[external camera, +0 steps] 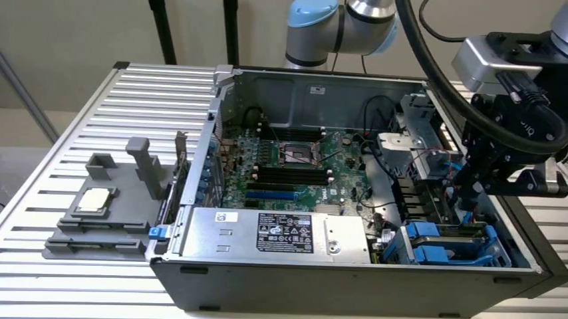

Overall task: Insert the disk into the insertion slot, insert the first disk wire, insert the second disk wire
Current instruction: 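Insert the second disk wire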

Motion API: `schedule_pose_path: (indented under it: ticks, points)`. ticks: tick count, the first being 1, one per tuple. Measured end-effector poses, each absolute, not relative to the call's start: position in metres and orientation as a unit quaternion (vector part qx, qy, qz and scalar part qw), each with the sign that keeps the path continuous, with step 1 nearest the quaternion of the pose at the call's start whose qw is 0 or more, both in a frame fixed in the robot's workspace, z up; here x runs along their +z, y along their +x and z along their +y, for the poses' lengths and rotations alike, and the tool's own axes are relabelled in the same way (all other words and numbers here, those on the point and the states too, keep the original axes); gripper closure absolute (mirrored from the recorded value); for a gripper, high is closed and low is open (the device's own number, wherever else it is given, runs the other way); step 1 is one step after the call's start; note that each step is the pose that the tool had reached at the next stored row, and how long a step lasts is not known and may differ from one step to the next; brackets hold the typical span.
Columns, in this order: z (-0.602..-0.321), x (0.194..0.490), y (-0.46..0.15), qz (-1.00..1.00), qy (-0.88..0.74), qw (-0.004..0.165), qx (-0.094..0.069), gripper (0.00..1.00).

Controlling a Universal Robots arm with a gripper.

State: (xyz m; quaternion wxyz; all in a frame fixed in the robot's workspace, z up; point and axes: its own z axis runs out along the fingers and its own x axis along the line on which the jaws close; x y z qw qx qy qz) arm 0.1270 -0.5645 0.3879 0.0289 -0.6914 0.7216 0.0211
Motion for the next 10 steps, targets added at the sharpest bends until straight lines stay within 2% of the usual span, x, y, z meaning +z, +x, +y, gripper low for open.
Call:
schedule_pose_path:
  ticks: [5, 7, 8, 10]
  points:
    - [-0.5645, 0.3855, 0.1283, 0.722, -0.691, 0.028, 0.02, 0.75]
    - [-0.5646, 0.3855, 0.1301, 0.722, -0.691, 0.027, 0.02, 0.73]
    - [-0.5646, 0.3855, 0.1308, 0.722, -0.691, 0.027, 0.02, 0.67]
    - [-0.5649, 0.3855, 0.1317, 0.722, -0.691, 0.026, 0.02, 0.67]
